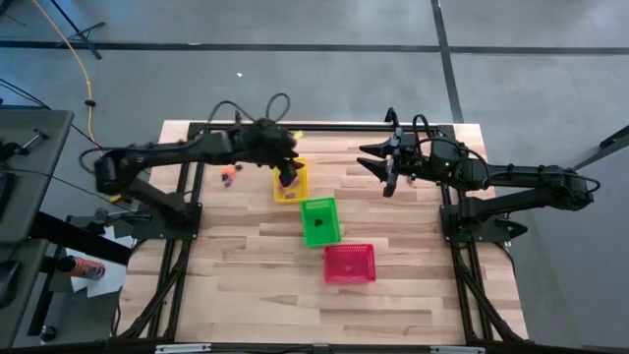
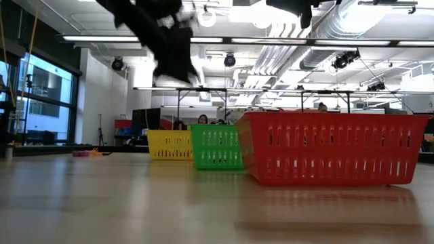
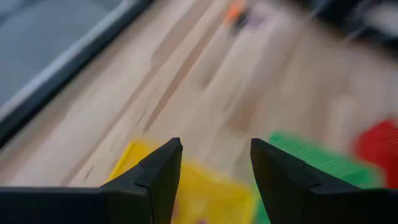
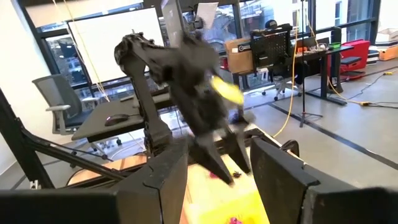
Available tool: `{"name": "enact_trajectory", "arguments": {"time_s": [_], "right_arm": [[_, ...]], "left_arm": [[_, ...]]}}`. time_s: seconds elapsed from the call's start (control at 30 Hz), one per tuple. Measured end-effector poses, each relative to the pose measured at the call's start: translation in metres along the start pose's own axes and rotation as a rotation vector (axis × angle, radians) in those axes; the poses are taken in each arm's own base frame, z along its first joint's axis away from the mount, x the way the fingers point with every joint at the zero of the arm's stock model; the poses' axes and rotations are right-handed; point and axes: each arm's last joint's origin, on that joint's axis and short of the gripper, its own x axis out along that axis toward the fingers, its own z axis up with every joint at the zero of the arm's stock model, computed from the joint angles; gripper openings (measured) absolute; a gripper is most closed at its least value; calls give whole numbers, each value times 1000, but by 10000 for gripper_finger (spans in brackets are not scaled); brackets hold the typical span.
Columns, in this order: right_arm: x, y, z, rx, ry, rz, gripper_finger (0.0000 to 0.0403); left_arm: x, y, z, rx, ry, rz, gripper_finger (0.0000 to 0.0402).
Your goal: Sort Halloween decoration
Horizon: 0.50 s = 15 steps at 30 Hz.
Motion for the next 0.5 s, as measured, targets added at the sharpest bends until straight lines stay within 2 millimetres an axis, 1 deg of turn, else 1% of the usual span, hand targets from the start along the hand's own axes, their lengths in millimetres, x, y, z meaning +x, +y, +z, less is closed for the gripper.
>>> {"name": "enact_trajectory", "arguments": {"time_s": [0.17,0.27,0.37,0.5], "right_arm": [[0,0,2,2,-21,4,169],[0,1,4,2,-37,8,169],[0,1,4,2,-37,8,169],[0,1,3,2,-35,16,169]], "left_arm": [[-52,-30,24,133,-302,-159,182],[-78,-42,31,172,-448,-217,182],[-89,-46,24,157,-557,-255,182],[-88,-43,1,51,-631,-244,182]]}}
